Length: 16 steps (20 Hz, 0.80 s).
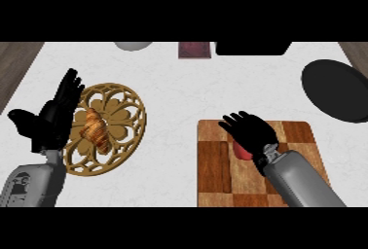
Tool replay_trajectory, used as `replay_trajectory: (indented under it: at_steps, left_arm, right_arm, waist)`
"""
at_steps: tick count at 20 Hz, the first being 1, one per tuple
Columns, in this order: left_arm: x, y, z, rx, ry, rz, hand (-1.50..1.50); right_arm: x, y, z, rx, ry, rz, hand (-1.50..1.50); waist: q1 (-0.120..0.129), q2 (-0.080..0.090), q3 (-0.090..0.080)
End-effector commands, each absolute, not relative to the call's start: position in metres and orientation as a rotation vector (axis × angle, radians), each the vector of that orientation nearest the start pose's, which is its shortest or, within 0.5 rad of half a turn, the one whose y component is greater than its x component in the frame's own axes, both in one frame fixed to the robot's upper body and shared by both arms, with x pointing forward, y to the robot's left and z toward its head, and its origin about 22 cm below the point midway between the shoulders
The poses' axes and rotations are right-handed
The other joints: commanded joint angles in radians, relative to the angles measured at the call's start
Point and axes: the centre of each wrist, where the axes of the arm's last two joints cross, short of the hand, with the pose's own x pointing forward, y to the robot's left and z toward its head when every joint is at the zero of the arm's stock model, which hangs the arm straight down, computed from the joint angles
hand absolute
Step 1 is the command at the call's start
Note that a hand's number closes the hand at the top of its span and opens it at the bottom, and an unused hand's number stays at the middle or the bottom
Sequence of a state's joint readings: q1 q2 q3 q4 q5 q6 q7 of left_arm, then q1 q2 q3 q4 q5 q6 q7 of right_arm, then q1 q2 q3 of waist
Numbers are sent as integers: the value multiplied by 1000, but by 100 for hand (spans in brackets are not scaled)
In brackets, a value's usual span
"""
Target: Pick the bell pepper from the cutting board and place it in the pan
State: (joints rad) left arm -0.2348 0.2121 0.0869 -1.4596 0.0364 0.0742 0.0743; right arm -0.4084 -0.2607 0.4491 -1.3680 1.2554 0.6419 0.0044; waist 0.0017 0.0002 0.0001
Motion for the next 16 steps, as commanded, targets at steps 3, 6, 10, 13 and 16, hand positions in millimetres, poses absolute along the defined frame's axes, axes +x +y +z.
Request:
replay_trajectory:
  at_steps: [3, 6, 10, 13, 16]
  left_arm:
    - [296, 260, 48, 196, -1620, -50, 0]
    - [303, 289, 56, 192, -1621, -35, 0]
    - [303, 258, 46, 202, -1627, -41, 0]
    - [300, 277, 59, 191, -1613, -51, 0]
    - [297, 272, 46, 198, -1612, -52, 0]
  right_arm:
    - [313, -165, 27, -503, -962, 2038, 150]
    - [304, -166, 33, -563, -1001, 2091, 150]
    - [318, -151, 22, -571, -1006, 2087, 150]
    - [328, -153, 16, -585, -1012, 2092, 150]
    - [279, -169, -1, -569, -1025, 1791, 150]
  waist:
    - [4, 0, 0]
    - [-1, -1, 0]
    - [1, 0, 0]
    - [4, 1, 0]
    - [-21, -3, 0]
